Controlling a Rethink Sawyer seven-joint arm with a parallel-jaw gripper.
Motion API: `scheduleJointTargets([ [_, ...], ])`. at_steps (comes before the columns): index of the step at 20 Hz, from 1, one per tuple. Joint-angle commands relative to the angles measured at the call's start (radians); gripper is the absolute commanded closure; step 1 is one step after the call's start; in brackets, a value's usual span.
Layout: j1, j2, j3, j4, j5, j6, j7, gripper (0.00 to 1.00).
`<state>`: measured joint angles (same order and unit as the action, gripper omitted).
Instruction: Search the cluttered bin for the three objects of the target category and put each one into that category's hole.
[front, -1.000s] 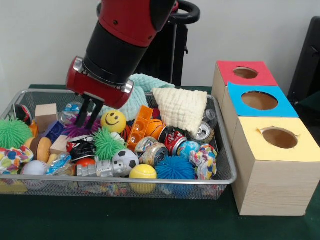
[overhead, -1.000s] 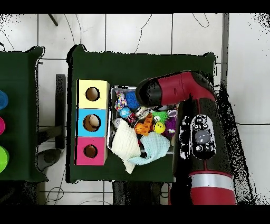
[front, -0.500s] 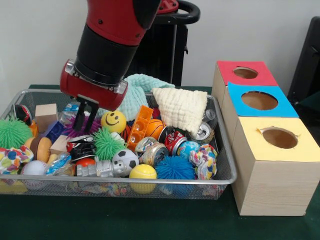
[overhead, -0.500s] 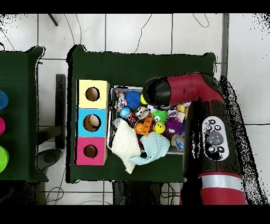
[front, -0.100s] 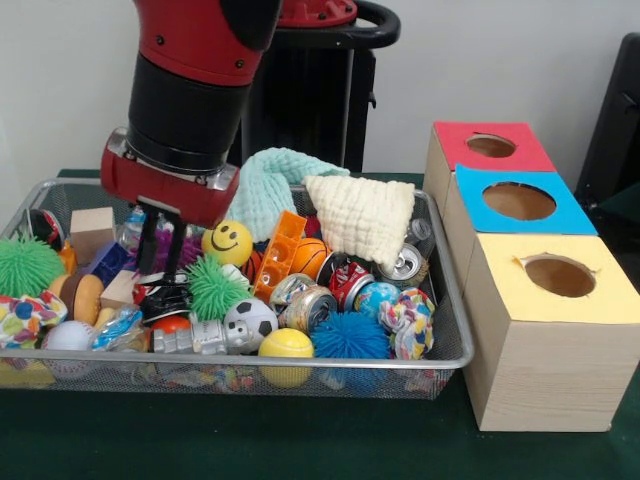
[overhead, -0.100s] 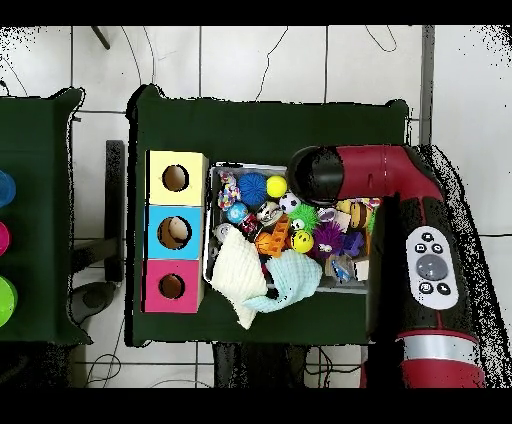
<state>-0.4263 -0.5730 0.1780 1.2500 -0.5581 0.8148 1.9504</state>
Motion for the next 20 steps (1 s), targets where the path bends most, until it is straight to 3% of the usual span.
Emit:
scheduleJointTargets([
  [1,0.022,0.05,0.024,0.045,0.043,-0.001,0.065,0.0],
  [10,0.018,0.035,0.02,0.057,0.055,-0.033,0.051,0.0],
  [14,-0.084,-0.013,0.142,0.166,0.172,-0.004,-0.103,0.0],
  [20,-0.125,-0.023,0.188,0.202,0.214,0.098,-0.196,0.0],
])
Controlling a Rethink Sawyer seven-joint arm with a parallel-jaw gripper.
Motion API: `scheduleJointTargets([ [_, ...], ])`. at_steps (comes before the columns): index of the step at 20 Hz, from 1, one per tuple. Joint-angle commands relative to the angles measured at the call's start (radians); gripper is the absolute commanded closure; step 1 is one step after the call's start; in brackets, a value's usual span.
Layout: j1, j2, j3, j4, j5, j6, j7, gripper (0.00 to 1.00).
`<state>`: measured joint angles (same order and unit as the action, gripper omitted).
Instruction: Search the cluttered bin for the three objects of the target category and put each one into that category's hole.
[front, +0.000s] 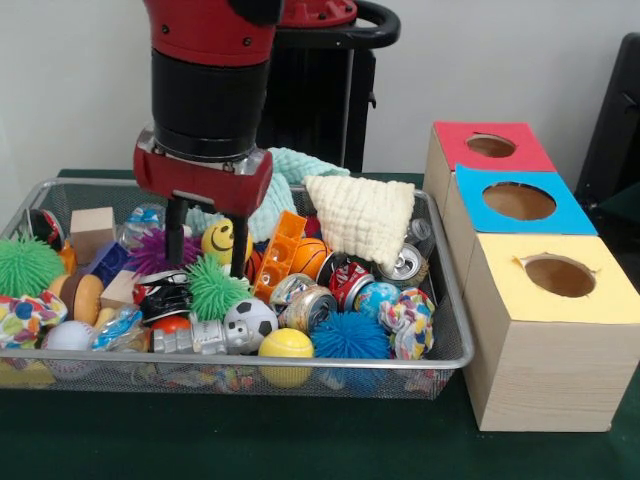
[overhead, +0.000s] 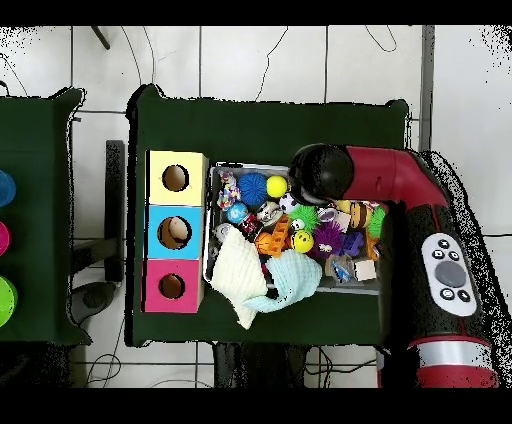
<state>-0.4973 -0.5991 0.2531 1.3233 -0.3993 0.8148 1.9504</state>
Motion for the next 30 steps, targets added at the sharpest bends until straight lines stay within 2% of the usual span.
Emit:
scheduleJointTargets([
  [1,-0.056,0.007,0.116,0.125,0.054,0.111,-0.203,0.0],
  [4,-0.064,0.043,0.139,0.087,0.062,0.217,-0.255,0.0],
  [8,-0.042,0.09,0.13,0.012,0.031,0.357,-0.279,0.0],
  [13,-0.032,0.136,0.139,-0.05,0.011,0.448,-0.291,0.0],
  [16,-0.038,0.148,0.155,-0.067,-0.002,0.536,-0.342,0.0],
  [20,-0.046,0.152,0.172,-0.068,-0.015,0.551,-0.344,0.0],
  [23,-0.025,0.151,0.148,-0.079,-0.07,0.54,-0.315,0.0],
  [24,-0.014,0.145,0.13,-0.071,-0.106,0.487,-0.289,0.0],
  [26,-0.008,0.142,0.123,-0.068,-0.132,0.447,-0.275,0.0],
  [30,-0.001,0.135,0.107,-0.059,-0.172,0.472,-0.261,0.0],
])
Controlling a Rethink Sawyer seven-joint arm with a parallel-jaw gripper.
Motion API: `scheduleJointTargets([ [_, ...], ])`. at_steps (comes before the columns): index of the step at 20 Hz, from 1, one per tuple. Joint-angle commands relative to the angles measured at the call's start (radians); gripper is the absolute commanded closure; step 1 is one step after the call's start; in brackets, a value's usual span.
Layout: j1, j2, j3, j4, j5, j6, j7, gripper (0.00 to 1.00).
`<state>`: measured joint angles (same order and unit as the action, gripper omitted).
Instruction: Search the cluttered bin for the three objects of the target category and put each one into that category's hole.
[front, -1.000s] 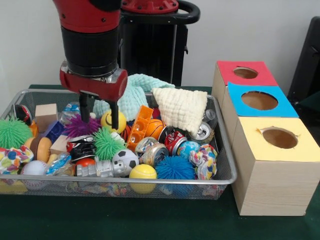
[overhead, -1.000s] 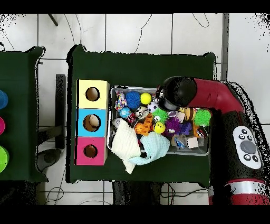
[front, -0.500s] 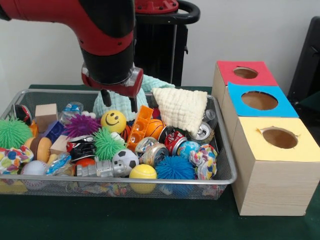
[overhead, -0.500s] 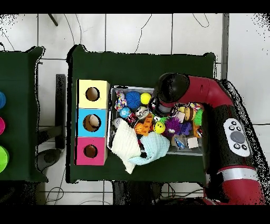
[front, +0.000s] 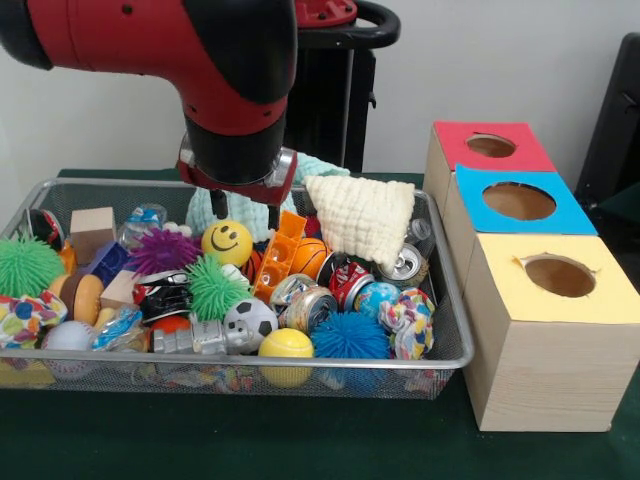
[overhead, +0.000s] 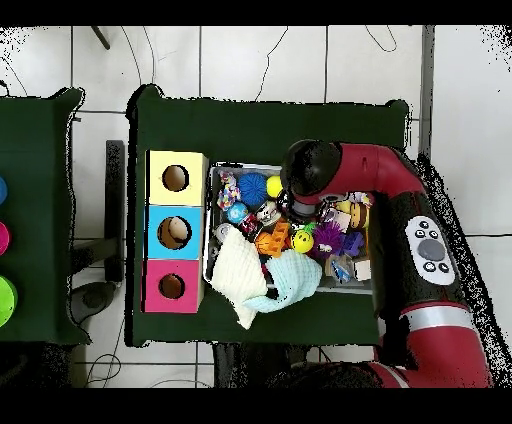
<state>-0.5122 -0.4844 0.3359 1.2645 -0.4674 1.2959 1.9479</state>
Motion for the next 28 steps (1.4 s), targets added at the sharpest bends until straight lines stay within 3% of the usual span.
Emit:
scheduleJointTargets([
  [1,0.013,0.019,0.022,0.002,-0.113,-0.008,-0.257,0.0],
  [3,0.011,0.014,0.016,0.017,-0.133,-0.021,-0.25,0.0],
  [7,0.018,0.023,0.003,0.016,-0.152,0.081,-0.265,0.0],
  [9,0.02,0.028,0.005,0.019,-0.159,0.086,-0.257,0.0],
  [15,0.009,0.025,0.017,0.08,-0.145,0.02,-0.209,0.0],
  [22,-0.039,0.067,0.055,0.147,-0.136,-0.119,-0.227,0.0],
  [28,-0.037,0.092,0.049,0.142,-0.15,-0.129,-0.214,0.0],
])
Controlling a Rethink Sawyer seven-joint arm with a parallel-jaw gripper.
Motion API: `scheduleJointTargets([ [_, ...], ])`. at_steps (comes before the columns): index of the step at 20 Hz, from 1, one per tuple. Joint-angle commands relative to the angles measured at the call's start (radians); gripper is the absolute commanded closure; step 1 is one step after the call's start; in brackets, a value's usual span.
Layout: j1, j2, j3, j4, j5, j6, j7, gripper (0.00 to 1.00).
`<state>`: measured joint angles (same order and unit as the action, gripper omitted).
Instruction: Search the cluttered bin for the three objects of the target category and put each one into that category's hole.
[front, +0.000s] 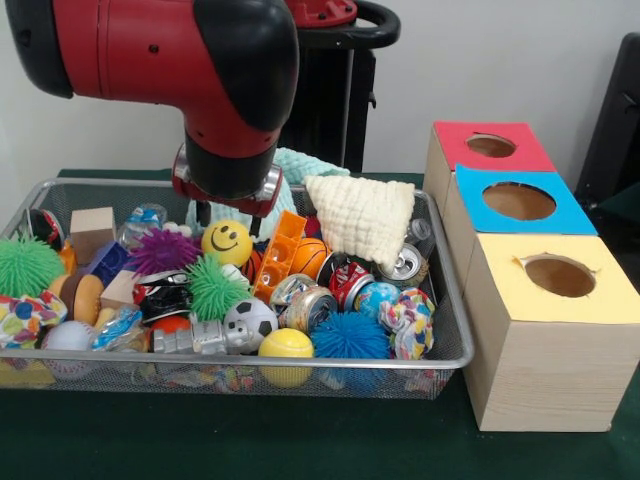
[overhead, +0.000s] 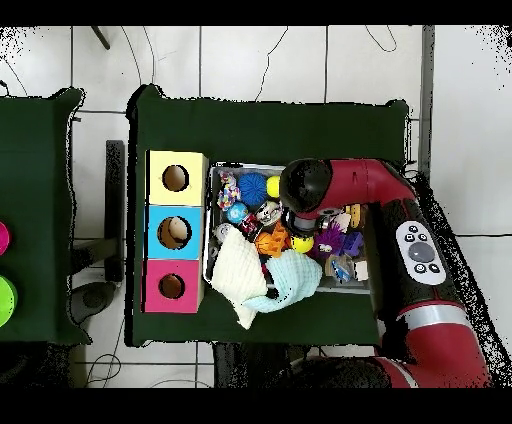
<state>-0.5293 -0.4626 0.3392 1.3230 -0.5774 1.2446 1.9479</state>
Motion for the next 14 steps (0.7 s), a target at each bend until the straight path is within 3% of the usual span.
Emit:
scheduleJointTargets([
  [1,-0.015,0.07,0.038,0.08,-0.044,-0.062,-0.211,0.0],
  [2,-0.002,0.076,0.022,0.061,-0.06,-0.031,-0.206,0.0],
  [9,0.014,0.108,0.008,0.026,-0.093,-0.089,-0.166,0.0],
  [14,0.024,0.133,0.008,-0.01,-0.103,-0.05,-0.165,0.0],
])
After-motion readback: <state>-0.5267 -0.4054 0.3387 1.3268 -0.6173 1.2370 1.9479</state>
